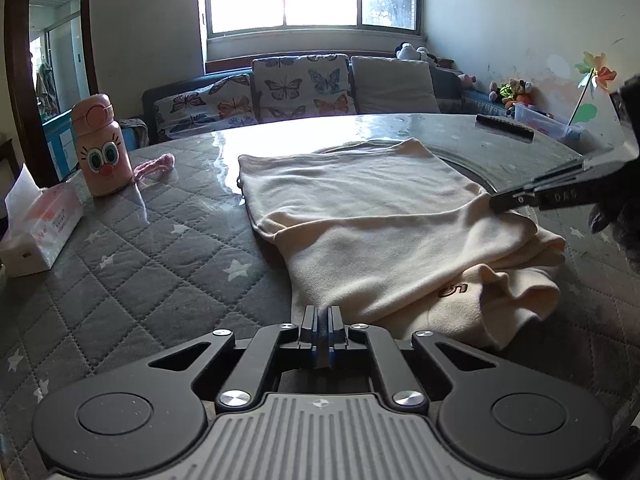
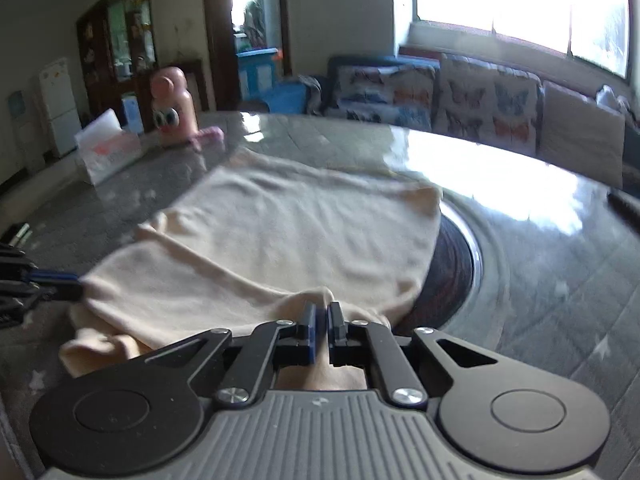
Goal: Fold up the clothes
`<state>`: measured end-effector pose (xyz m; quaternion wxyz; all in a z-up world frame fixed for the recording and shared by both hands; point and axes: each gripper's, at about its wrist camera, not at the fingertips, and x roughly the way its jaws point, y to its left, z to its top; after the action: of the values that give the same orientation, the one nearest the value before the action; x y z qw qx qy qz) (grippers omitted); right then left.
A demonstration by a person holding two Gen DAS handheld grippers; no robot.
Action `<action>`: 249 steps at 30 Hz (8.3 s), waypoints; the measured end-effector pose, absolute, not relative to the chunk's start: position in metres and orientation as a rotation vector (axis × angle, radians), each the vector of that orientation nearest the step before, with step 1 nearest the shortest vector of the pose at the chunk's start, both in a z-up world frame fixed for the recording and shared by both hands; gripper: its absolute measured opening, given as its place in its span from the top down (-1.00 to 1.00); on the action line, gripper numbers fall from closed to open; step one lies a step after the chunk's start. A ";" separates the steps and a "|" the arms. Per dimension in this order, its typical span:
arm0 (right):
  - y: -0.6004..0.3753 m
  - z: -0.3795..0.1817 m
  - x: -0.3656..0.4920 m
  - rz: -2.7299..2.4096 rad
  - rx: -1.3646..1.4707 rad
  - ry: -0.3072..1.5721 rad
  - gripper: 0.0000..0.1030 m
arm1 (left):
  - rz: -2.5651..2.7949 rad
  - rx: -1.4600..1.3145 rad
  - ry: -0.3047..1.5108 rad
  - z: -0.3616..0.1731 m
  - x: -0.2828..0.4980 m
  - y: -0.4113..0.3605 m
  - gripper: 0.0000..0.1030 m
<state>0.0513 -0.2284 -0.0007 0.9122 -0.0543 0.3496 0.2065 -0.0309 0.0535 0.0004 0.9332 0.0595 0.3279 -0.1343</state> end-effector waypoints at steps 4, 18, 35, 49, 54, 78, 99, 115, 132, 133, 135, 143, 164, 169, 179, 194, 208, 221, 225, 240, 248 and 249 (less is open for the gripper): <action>-0.235 0.005 0.046 0.430 -0.110 0.701 0.76 | -0.294 0.121 0.654 0.014 -0.032 0.057 0.85; -0.203 -0.004 0.060 0.558 -0.160 0.707 0.65 | -0.328 0.110 0.646 0.015 0.038 0.014 0.85; -0.214 0.003 0.034 0.621 -0.192 0.705 0.30 | -0.369 0.162 0.649 0.012 0.022 0.015 0.82; -0.221 -0.007 0.021 0.599 -0.232 0.724 0.24 | -0.444 0.303 0.657 0.007 -0.027 0.021 0.60; -0.224 0.001 0.016 0.599 -0.218 0.705 0.23 | -0.481 0.406 0.613 0.010 -0.052 0.017 0.34; -0.225 0.011 -0.038 0.757 -0.437 0.660 -0.19 | -0.577 0.394 0.525 0.003 -0.045 -0.001 0.84; -0.201 -0.009 -0.033 0.774 -0.554 0.552 -0.21 | -0.516 0.215 0.548 0.026 -0.001 0.013 0.91; -0.210 0.000 0.018 0.771 -0.347 0.694 0.73 | -0.538 0.255 0.576 0.018 -0.033 0.031 0.62; -0.215 0.019 0.038 0.747 -0.211 0.697 0.75 | -0.513 0.539 0.507 -0.011 -0.048 0.004 -0.20; -0.214 0.020 0.038 0.745 -0.211 0.695 0.75 | -0.509 0.549 0.508 -0.013 -0.047 0.002 -0.20; -0.214 0.021 0.038 0.743 -0.210 0.692 0.75 | -0.502 0.574 0.502 -0.017 -0.047 -0.002 -0.20; -0.213 0.020 0.038 0.736 -0.208 0.685 0.75 | -0.466 0.638 0.492 -0.026 -0.037 -0.003 0.30; -0.235 0.058 -0.043 0.836 -0.195 0.612 0.81 | -0.575 0.452 0.479 0.051 -0.115 0.032 0.77; -0.240 0.073 -0.074 0.882 -0.198 0.612 0.81 | -0.592 0.411 0.486 0.065 -0.138 0.038 0.77; -0.224 0.086 -0.029 0.855 -0.215 0.603 0.81 | -0.555 0.323 0.488 0.071 -0.069 0.049 0.77; -0.190 0.018 0.097 0.712 -0.114 0.734 0.60 | -0.391 0.141 0.703 0.011 0.061 0.079 0.51; -0.213 0.008 0.084 0.659 -0.053 0.716 0.24 | -0.341 0.107 0.619 0.038 0.048 0.073 0.39; -0.208 0.003 0.101 0.644 0.005 0.765 0.26 | -0.239 0.153 0.697 0.011 0.079 0.064 0.44; -0.192 0.006 0.114 0.658 -0.039 0.773 0.26 | -0.306 0.159 0.643 0.026 0.055 0.047 0.44; -0.156 0.002 0.139 0.677 -0.125 0.774 0.26 | -0.587 0.169 0.700 0.006 0.020 -0.006 0.42; -0.122 -0.009 0.134 0.769 -0.189 0.805 0.27 | -0.584 0.137 0.714 0.001 0.017 0.002 0.43; -0.117 -0.014 0.137 0.763 -0.190 0.815 0.26 | -0.585 0.136 0.714 0.001 0.016 0.003 0.43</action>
<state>0.1374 -0.1170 -0.0143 0.8439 -0.0899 0.3860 0.3616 0.0161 0.0028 0.0007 0.8933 0.0658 0.3440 -0.2818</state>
